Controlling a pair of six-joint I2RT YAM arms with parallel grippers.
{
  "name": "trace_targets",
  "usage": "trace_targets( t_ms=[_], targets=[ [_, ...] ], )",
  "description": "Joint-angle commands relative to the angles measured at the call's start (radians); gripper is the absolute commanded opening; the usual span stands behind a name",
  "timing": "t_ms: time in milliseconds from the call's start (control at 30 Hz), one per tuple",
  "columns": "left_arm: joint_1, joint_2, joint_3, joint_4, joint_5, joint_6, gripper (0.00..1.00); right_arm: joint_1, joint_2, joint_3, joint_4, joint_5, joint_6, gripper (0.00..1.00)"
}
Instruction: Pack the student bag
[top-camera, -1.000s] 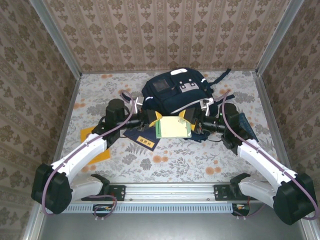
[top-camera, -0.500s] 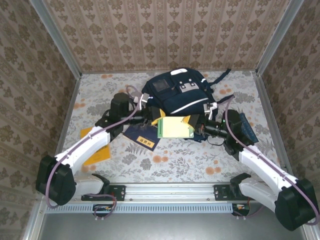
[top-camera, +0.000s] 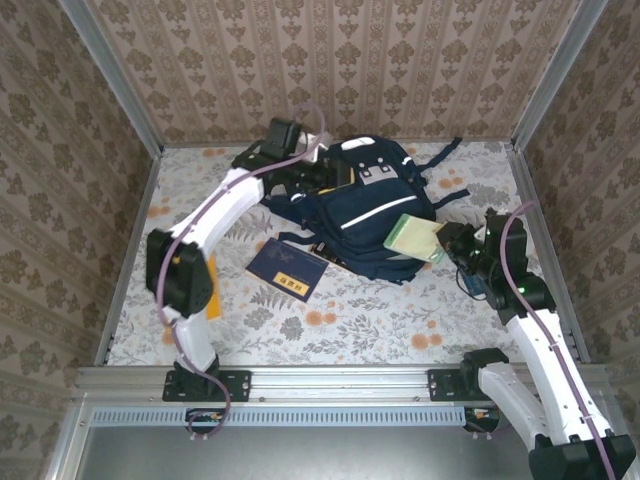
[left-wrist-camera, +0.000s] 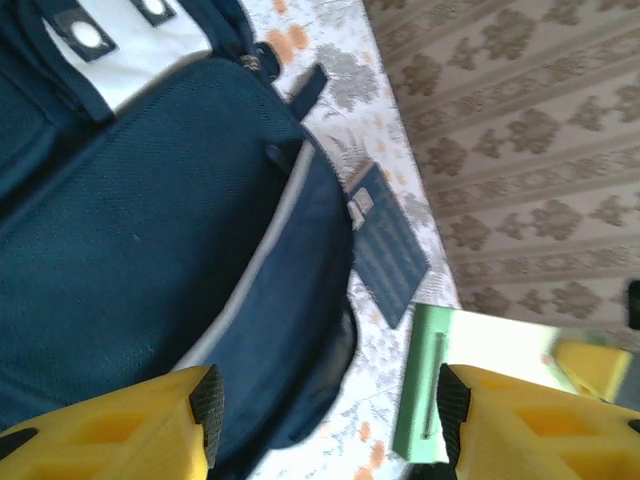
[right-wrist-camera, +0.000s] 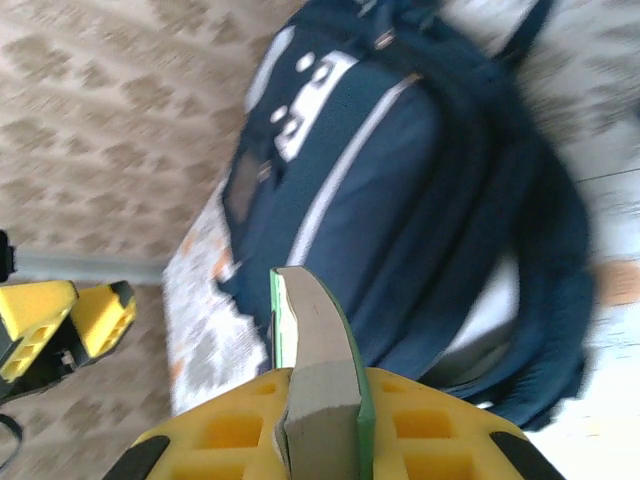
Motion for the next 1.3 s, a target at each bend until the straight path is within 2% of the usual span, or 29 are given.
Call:
trace_targets(
  t_ms=[0, 133, 267, 367, 500, 900, 1067, 1267],
  targets=[
    [-0.016, 0.15, 0.184, -0.13, -0.029, 0.115, 0.61, -0.02, -0.04, 0.039, -0.134, 0.162, -0.053, 0.0],
    [-0.02, 0.346, 0.402, -0.155, 0.067, 0.115, 0.61, -0.025, -0.088, 0.037, -0.156, 0.261, -0.082, 0.0],
    [-0.023, 0.475, 0.531, -0.15, 0.142, 0.079, 0.59, -0.032, -0.098, 0.056, -0.178, 0.296, -0.119, 0.0],
    [-0.033, 0.523, 0.536, -0.097, 0.192, 0.031, 0.58, -0.042, -0.101, 0.064, -0.178, 0.296, -0.13, 0.0],
    [-0.058, 0.551, 0.525, -0.087, 0.204, 0.024, 0.57, -0.049, -0.102, 0.069, -0.177, 0.292, -0.14, 0.0],
    [-0.132, 0.536, 0.387, 0.026, 0.282, -0.034, 0.52, -0.071, -0.091, 0.031, -0.145, 0.248, -0.127, 0.0],
    [-0.128, 0.546, 0.39, 0.003, 0.254, -0.019, 0.35, -0.072, -0.093, 0.026, -0.144, 0.235, -0.126, 0.0],
    [-0.12, 0.555, 0.447, -0.026, 0.248, -0.016, 0.01, -0.072, -0.107, 0.028, -0.154, 0.238, -0.128, 0.0]
  ],
)
